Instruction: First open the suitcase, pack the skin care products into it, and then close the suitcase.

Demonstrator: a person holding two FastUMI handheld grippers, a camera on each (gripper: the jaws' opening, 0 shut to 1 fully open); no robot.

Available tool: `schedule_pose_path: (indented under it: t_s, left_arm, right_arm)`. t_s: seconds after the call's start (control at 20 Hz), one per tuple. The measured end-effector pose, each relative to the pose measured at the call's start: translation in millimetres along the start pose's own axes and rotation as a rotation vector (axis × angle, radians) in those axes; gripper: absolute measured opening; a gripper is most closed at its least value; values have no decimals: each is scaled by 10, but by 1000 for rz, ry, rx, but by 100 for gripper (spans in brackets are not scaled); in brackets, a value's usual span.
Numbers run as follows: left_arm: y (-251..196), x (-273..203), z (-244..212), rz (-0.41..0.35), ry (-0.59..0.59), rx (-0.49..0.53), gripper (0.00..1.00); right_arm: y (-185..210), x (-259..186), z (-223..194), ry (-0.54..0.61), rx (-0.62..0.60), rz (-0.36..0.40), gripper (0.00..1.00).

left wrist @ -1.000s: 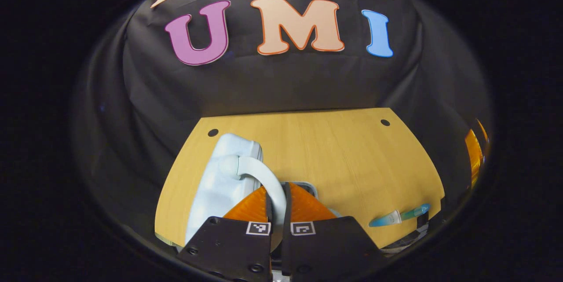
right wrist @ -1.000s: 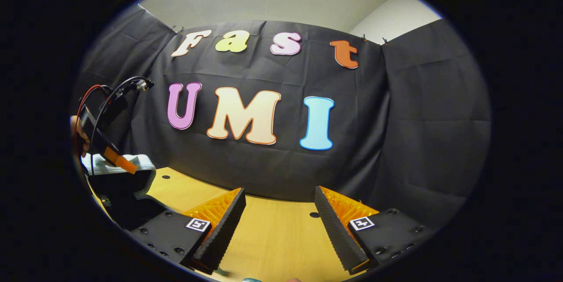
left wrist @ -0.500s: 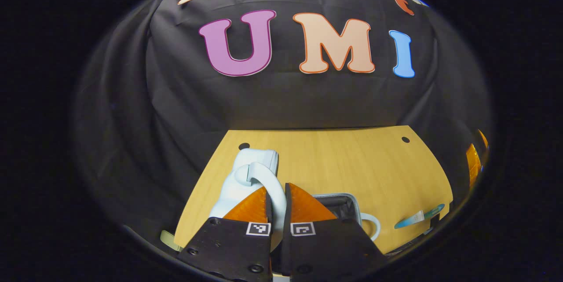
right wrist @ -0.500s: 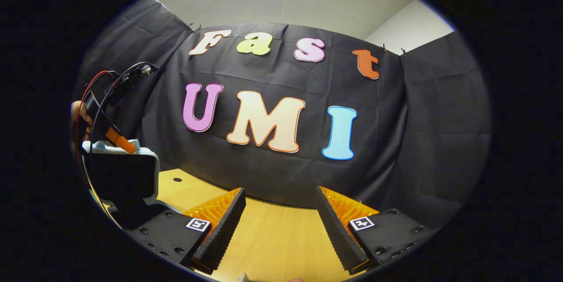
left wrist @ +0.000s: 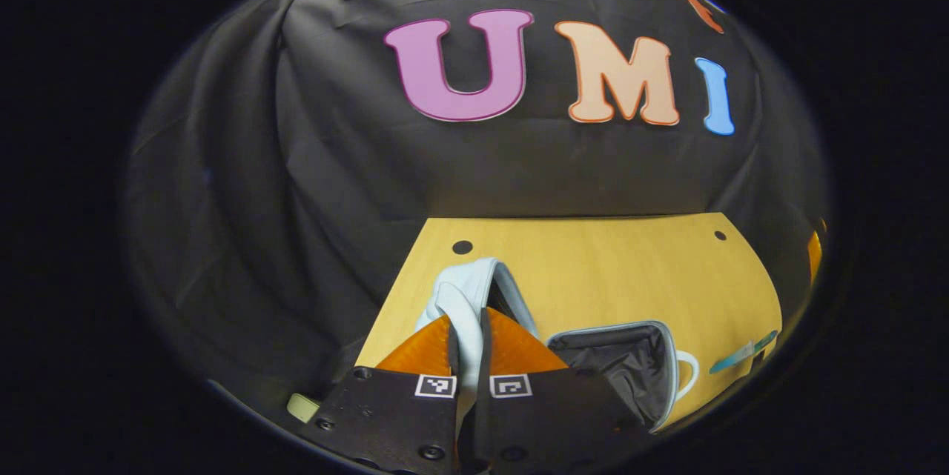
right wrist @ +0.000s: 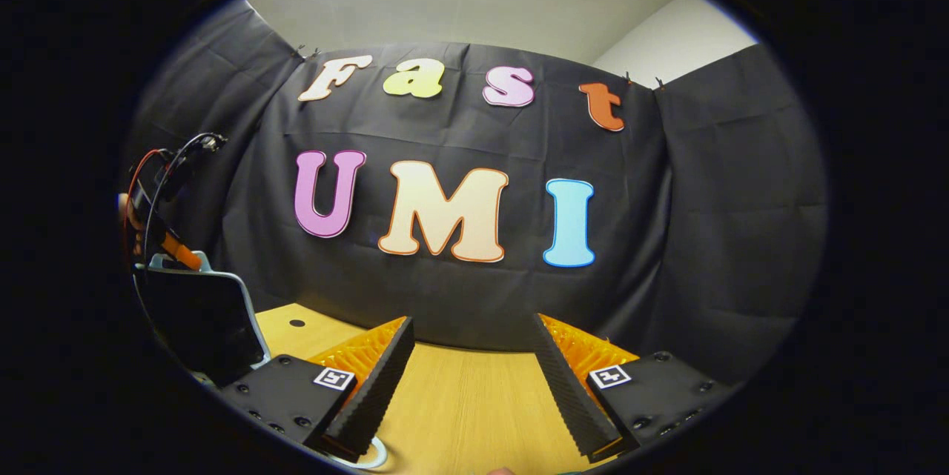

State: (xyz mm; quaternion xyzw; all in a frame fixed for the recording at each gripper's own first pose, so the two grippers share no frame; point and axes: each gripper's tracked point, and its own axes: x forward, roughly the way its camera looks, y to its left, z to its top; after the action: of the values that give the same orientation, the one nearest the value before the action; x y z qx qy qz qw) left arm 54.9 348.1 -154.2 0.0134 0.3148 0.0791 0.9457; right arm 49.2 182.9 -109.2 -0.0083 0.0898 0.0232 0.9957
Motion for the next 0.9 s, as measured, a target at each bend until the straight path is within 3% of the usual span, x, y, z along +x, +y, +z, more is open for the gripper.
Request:
schedule_pose_path:
  t_s: [0.35,0.5,0.7,0.8,0.85,0.9]
  left_arm:
    - [598,212,-240,82,55,-31,2]
    - [993,300,-301,206,58,13,2]
    - [1229,364,-559,257,107,-17,4]
    - [1429,352,-591,332,104,9,11]
    - [1456,369,-567,341,91,23,24]
    - [1487,377,-514,358,70,32,46]
  right_arm:
    - [243,11,24,3,-25,0,99]
    - [303,13,22,2,-42,6,99]
    - [311,37,4,15,-45,2,99]
    - [295,45,8,14,-42,-6,99]
    - [289,59,28,10,-48,-10,99]
    - [296,62,24,9,-54,-10,98]
